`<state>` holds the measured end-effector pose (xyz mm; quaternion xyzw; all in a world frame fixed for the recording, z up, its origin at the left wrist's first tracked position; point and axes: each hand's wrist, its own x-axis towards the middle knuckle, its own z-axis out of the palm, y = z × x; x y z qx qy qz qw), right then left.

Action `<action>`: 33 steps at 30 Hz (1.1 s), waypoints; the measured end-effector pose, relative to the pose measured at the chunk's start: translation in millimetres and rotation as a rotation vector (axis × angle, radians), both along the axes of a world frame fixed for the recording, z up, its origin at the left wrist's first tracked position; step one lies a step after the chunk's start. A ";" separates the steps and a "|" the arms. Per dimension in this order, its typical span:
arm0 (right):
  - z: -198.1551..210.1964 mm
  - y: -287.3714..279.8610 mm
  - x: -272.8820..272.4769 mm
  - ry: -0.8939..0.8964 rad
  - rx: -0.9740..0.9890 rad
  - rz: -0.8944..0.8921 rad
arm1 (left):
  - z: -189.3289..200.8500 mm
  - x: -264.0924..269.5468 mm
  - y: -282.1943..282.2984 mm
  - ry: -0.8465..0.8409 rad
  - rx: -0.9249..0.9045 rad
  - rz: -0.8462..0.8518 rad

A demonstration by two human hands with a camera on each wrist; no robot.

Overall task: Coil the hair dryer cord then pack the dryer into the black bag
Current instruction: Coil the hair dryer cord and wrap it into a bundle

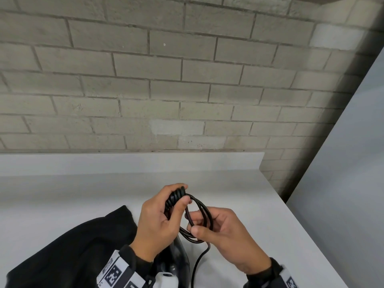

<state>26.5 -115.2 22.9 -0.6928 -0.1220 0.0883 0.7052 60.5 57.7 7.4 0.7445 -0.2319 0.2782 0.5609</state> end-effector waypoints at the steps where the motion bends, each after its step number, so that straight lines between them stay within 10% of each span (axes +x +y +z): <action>1: -0.4 -1.5 1.9 -0.002 0.016 0.000 | 0.9 -0.2 -1.2 0.019 -0.014 -0.004; 9: -23.4 14.7 -8.2 -0.593 -0.614 -0.442 | -0.9 5.0 -3.0 0.081 -0.051 0.067; 15: -17.8 16.6 -12.5 -0.632 -0.885 -0.479 | -5.2 3.2 -5.6 0.015 0.016 0.097; 20: 6.3 15.3 -18.7 -0.183 -0.601 -0.287 | -3.7 7.0 -3.4 -0.103 0.133 0.101; 26: 32.2 -4.8 -16.2 0.379 0.173 -0.184 | -1.3 7.2 -0.3 -0.183 0.185 0.064; 33: 41.0 -24.8 -15.1 0.358 0.182 -0.115 | 1.6 2.7 -7.6 -0.188 0.178 -0.010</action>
